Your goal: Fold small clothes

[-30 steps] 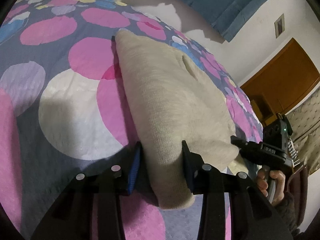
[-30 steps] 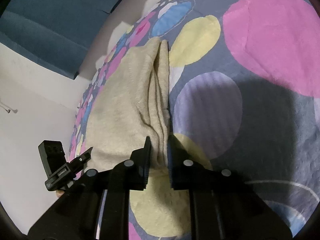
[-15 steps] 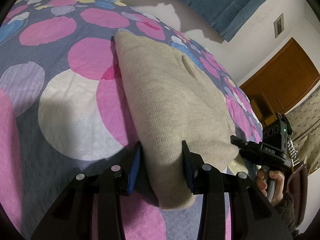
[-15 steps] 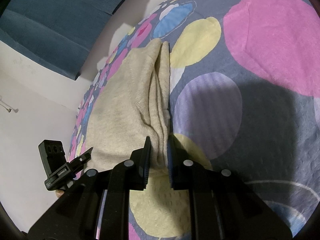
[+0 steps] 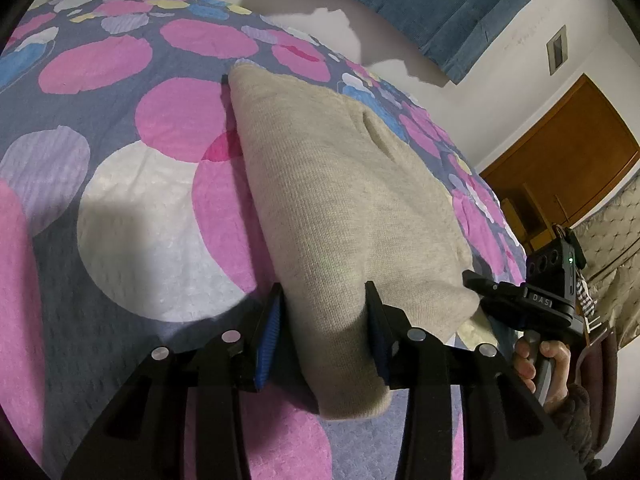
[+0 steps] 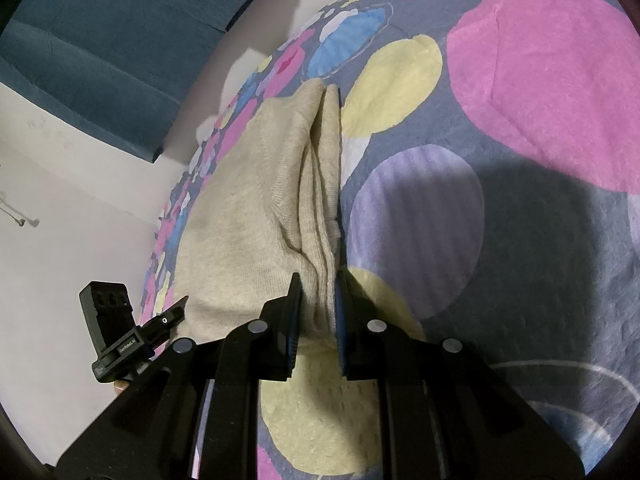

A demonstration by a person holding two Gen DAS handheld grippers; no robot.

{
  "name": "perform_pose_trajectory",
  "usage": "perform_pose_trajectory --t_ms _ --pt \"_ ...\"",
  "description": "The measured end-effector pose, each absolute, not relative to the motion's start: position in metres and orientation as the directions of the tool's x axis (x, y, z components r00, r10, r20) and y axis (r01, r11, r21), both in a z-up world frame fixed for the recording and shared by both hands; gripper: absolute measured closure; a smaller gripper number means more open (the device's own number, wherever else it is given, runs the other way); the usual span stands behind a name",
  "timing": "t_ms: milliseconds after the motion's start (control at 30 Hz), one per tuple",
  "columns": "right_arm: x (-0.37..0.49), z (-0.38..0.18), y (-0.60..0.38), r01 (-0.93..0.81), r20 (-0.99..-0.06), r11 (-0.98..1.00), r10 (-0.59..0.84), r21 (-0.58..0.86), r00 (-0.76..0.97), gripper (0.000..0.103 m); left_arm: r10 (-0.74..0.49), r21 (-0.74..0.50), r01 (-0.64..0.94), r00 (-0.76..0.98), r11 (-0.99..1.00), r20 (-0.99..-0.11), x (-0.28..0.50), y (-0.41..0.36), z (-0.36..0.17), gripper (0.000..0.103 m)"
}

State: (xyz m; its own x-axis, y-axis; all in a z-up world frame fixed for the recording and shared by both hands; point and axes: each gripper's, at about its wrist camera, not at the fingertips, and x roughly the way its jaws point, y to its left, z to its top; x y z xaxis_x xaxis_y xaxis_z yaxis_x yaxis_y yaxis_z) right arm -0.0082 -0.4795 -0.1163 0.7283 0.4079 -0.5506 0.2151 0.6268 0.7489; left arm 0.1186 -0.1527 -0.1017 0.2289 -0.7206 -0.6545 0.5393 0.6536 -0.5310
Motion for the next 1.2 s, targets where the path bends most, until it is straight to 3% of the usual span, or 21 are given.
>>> perform_pose_trajectory --t_ms 67,133,200,267,400,600,667,700,733,800,833,1200 --pt "-0.009 -0.113 -0.483 0.207 -0.532 0.606 0.425 0.768 0.732 0.084 -0.727 -0.540 0.536 0.229 0.649 -0.648 0.119 -0.150 -0.098 0.055" --pt "-0.011 -0.110 -0.488 0.202 -0.500 0.556 0.457 0.806 0.735 0.073 -0.736 -0.547 0.533 0.240 0.645 -0.633 0.121 -0.142 -0.090 0.048" --pt "-0.010 -0.104 -0.500 0.174 -0.435 0.484 0.502 0.858 0.748 0.049 -0.750 -0.558 0.537 0.243 0.632 -0.615 0.127 -0.136 -0.082 0.042" --pt "0.001 -0.100 -0.513 0.172 -0.428 0.474 0.509 0.863 0.746 0.042 -0.747 -0.563 0.530 0.234 0.634 -0.622 0.144 -0.134 -0.081 0.039" --pt "0.046 -0.099 -0.525 0.189 -0.487 0.527 0.511 0.828 0.708 0.042 -0.773 -0.645 0.473 0.134 0.600 -0.620 0.186 -0.147 -0.098 0.039" --pt "0.121 -0.103 -0.518 0.104 -0.476 0.552 0.591 0.827 0.651 0.042 -0.819 -0.695 0.475 0.105 0.540 -0.564 0.231 -0.178 -0.111 0.039" --pt "0.138 -0.103 -0.512 0.055 -0.479 0.576 0.620 0.816 0.622 0.042 -0.812 -0.672 0.504 0.114 0.543 -0.572 0.239 -0.191 -0.113 0.045" --pt "0.142 -0.104 -0.510 0.035 -0.476 0.578 0.633 0.815 0.611 0.043 -0.810 -0.667 0.507 0.116 0.546 -0.575 0.240 -0.195 -0.114 0.052" --pt "0.145 -0.104 -0.507 0.019 -0.477 0.586 0.640 0.810 0.602 0.046 -0.804 -0.659 0.509 0.121 0.554 -0.583 0.243 -0.199 -0.115 0.062" --pt "0.151 -0.109 -0.502 0.030 -0.505 0.607 0.633 0.794 0.587 0.077 -0.806 -0.667 0.500 0.118 0.553 -0.580 0.247 -0.200 -0.117 0.071" --pt "0.152 -0.114 -0.501 0.033 -0.494 0.592 0.638 0.805 0.591 0.081 -0.811 -0.677 0.490 0.112 0.548 -0.575 0.249 -0.199 -0.118 0.075" --pt "0.144 -0.075 -0.464 -0.050 -0.459 0.645 0.594 0.763 0.661 0.084 -0.799 -0.601 0.566 0.191 0.565 -0.571 0.240 -0.171 -0.071 0.082"
